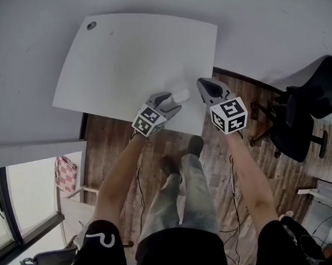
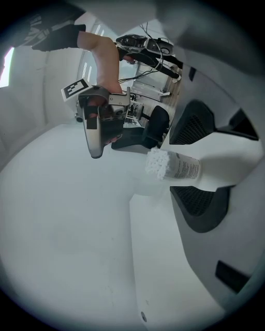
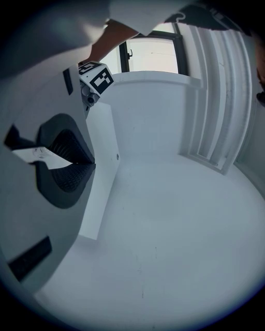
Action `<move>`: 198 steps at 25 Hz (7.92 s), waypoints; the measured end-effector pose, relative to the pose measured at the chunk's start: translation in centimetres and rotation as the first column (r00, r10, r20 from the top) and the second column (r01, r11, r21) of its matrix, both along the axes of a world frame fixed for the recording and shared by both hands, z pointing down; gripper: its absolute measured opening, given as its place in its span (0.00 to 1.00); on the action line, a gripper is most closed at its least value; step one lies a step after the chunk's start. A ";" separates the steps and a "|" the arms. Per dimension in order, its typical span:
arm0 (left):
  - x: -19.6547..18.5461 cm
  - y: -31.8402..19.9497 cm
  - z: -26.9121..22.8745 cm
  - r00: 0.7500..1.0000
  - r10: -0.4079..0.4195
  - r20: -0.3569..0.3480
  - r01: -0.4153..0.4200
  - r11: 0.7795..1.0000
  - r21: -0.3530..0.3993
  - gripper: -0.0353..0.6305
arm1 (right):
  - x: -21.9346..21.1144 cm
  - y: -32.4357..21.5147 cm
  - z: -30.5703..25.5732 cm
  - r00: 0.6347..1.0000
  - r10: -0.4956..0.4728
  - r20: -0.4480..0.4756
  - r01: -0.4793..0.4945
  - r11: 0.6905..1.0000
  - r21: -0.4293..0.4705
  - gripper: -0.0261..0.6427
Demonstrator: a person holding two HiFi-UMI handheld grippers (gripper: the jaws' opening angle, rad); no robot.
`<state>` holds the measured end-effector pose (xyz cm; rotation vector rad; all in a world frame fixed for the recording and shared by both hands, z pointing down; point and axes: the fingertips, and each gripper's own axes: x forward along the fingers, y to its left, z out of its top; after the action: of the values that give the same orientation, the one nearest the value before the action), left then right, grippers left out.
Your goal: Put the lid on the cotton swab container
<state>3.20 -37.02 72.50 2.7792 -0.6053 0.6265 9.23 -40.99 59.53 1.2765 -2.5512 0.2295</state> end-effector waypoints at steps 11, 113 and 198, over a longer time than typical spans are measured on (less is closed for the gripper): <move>0.6 -0.5 0.6 0.999 0.035 0.009 -0.035 0.999 0.018 0.37 | -1.0 -1.8 1.6 0.999 -0.039 -0.009 0.039 0.999 -0.012 0.06; 0.1 -0.2 0.9 1.000 0.007 0.000 -0.007 1.000 0.011 0.35 | -4.8 2.0 8.3 0.983 -0.179 -0.036 0.173 0.977 -0.127 0.08; -8.9 4.8 -29.1 0.853 -0.414 -0.317 0.475 0.868 0.144 0.09 | -1.0 8.5 -15.8 0.989 0.125 0.080 -0.131 0.989 0.075 0.06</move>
<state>-5.68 -32.18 43.40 2.6880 -1.2689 0.0703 8.21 -32.46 43.72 1.4914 -2.5670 0.2069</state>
